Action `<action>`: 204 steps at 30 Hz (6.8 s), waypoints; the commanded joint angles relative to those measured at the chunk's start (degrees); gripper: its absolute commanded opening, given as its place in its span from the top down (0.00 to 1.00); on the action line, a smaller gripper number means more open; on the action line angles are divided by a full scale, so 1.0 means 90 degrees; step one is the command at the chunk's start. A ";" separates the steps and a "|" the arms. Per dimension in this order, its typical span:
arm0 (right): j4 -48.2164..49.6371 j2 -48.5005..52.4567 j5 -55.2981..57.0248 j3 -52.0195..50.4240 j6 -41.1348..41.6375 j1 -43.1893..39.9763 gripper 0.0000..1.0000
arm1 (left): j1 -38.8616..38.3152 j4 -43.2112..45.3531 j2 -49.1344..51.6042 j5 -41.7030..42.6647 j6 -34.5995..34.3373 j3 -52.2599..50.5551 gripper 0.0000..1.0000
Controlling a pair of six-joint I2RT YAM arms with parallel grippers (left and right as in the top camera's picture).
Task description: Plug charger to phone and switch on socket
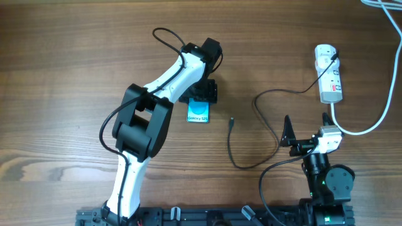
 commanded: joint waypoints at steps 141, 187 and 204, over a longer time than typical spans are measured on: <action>-0.7883 0.8395 0.0379 1.0936 0.3055 0.3366 0.05 | 0.2358 -0.2766 -0.0593 0.9804 0.0539 0.0986 0.28; -0.6300 1.0457 0.3398 1.1244 0.4082 0.5319 0.59 | 0.2358 -0.2953 -0.0593 0.9804 0.0384 0.0986 0.26; -0.6203 1.0462 0.3398 1.1244 0.4097 0.5319 0.95 | 0.2358 -0.2956 -0.0593 0.9804 0.0384 0.0986 0.25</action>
